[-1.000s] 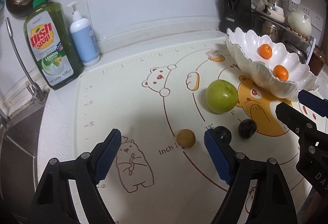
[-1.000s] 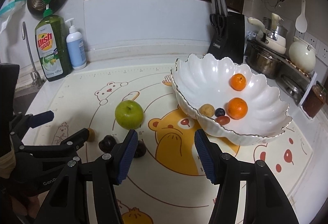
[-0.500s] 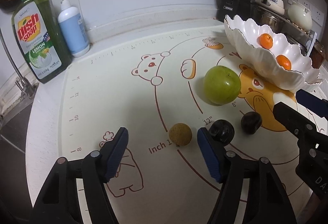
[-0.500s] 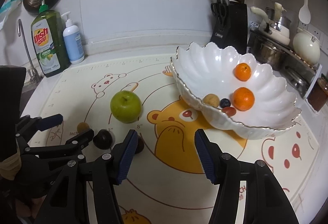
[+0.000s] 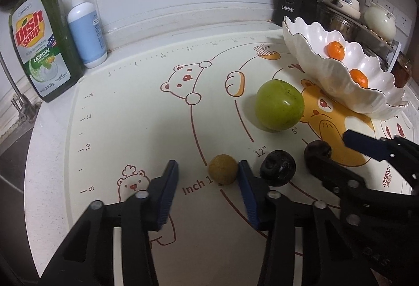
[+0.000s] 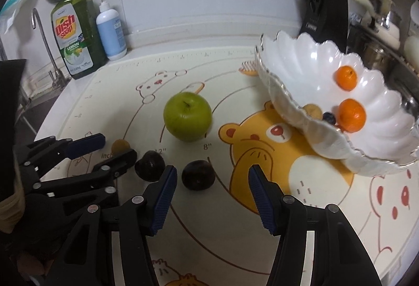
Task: Organize fruits
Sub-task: 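Grasp a dark plum with the right tool while the left tool grasps a brown kiwi, then carry the dark plum and kiwi over the white bowl with both tools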
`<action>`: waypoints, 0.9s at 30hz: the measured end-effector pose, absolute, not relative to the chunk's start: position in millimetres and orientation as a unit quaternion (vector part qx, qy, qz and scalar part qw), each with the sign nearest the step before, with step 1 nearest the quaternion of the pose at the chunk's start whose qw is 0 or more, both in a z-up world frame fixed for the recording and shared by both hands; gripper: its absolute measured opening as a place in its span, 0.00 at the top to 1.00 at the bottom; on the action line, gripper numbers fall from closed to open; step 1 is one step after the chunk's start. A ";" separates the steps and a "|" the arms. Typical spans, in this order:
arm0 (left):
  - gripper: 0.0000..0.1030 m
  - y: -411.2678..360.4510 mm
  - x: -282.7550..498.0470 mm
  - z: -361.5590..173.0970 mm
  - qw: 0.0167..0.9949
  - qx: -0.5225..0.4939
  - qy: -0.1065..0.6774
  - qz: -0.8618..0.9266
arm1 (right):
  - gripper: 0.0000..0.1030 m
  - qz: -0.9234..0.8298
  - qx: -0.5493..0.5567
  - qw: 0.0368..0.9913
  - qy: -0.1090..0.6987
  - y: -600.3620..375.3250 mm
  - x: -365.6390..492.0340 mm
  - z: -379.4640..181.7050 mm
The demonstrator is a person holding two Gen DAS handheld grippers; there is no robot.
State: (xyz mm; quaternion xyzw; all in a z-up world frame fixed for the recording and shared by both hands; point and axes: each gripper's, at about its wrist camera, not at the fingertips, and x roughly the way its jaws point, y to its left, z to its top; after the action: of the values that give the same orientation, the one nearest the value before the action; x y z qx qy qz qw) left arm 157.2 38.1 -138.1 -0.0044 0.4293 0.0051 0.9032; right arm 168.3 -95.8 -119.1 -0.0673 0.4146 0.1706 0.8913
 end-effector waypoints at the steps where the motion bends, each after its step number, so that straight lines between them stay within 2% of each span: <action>1: 0.61 37.4 157.1 -137.9 0.903 -0.004 0.429 0.003 | 0.45 0.171 -0.066 0.889 0.419 -96.2 170.2 -121.9; 5: 0.71 35.2 156.3 -137.3 0.904 -0.001 0.427 -0.003 | 0.54 0.183 -0.058 0.882 0.430 -95.2 174.6 -129.2; 6: 0.75 34.5 156.0 -137.1 0.904 0.000 0.427 -0.006 | 0.63 0.185 -0.059 0.883 0.426 -94.8 173.8 -129.0; 8: 0.77 33.5 155.8 -136.8 0.904 0.002 0.427 -0.007 | 0.73 0.201 -0.058 0.880 0.426 -91.4 172.1 -128.9; 27: 0.78 17.9 144.5 -126.2 0.907 0.013 0.421 -0.010 | 0.73 0.178 -0.044 0.894 0.409 -111.3 161.2 -112.6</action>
State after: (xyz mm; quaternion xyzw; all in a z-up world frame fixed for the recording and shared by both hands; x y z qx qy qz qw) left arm 144.5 17.9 -126.2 0.0126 0.4205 -0.0101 0.9071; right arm 161.2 -111.3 -112.6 -0.0441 0.4092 0.1783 0.8938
